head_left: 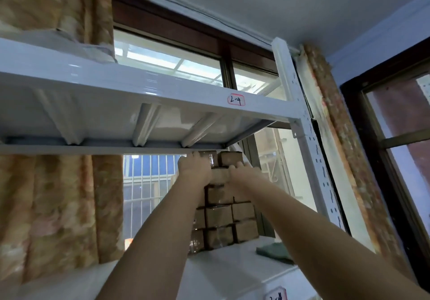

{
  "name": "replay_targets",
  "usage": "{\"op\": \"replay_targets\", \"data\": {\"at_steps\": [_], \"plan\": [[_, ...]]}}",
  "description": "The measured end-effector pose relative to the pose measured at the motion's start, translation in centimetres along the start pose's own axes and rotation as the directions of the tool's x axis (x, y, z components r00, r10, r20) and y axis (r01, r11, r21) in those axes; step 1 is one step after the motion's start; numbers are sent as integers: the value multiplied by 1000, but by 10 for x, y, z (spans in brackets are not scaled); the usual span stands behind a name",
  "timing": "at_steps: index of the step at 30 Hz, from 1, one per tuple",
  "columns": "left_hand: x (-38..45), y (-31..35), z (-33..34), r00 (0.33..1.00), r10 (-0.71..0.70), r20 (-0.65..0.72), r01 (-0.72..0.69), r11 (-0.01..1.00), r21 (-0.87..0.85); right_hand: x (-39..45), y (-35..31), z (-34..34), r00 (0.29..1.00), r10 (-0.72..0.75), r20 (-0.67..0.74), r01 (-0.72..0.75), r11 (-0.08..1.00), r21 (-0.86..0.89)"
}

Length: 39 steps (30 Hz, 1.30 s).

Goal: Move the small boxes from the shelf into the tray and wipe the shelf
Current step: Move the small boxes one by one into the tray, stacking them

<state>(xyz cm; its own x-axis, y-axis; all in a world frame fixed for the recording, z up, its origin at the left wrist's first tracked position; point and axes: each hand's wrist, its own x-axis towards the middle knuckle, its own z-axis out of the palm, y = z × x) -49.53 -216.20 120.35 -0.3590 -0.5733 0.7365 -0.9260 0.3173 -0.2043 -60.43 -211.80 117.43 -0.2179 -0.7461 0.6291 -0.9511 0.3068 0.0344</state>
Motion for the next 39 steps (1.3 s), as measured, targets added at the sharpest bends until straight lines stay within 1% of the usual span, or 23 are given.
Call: {"op": "replay_targets", "data": {"at_steps": [4,6,9,12,14,16,18,20,22,24,26,29,31,34,37,39], "plan": [[29,17,9,999,-47,-9,48,998,37,37,24,9,997,1,-76,1,1000,23],[44,28,16,996,-84,-18,85,996,38,55,33,13,993,-26,-113,32,998,50],[66,41,26,988,-152,-12,152,988,-4,80,39,16,981,-73,-180,92,991,95],[85,47,34,977,-213,9,213,977,0,106,43,21,977,-94,-189,117,987,113],[98,46,39,965,-262,-10,262,965,12,120,43,24,980,-97,-177,124,981,150],[109,42,43,949,-312,-34,313,949,25,132,42,29,982,-79,-173,112,976,188],[118,38,44,934,-358,-15,358,933,19,144,38,35,985,-33,-170,73,970,233],[127,34,47,912,-409,25,410,911,-34,152,32,39,985,27,-172,21,962,274],[132,33,51,897,-436,72,442,891,-106,157,28,44,979,81,-186,-30,965,260],[136,36,57,893,-439,101,450,881,-146,165,26,48,972,115,-207,-65,970,232],[140,36,61,897,-429,107,440,886,-143,175,27,51,972,140,-190,-91,965,247],[143,30,64,895,-436,91,445,868,-220,187,30,48,975,187,-116,-139,931,337],[144,28,63,896,-437,79,441,853,-278,192,35,46,974,197,-110,-145,921,361],[145,30,62,897,-441,34,432,857,-282,198,44,46,967,228,-113,-172,912,373],[144,30,66,891,-455,6,435,848,-302,199,49,50,974,218,-66,-165,875,455],[142,28,70,884,-468,-14,440,842,-313,197,50,55,978,204,-38,-162,867,471]]}}
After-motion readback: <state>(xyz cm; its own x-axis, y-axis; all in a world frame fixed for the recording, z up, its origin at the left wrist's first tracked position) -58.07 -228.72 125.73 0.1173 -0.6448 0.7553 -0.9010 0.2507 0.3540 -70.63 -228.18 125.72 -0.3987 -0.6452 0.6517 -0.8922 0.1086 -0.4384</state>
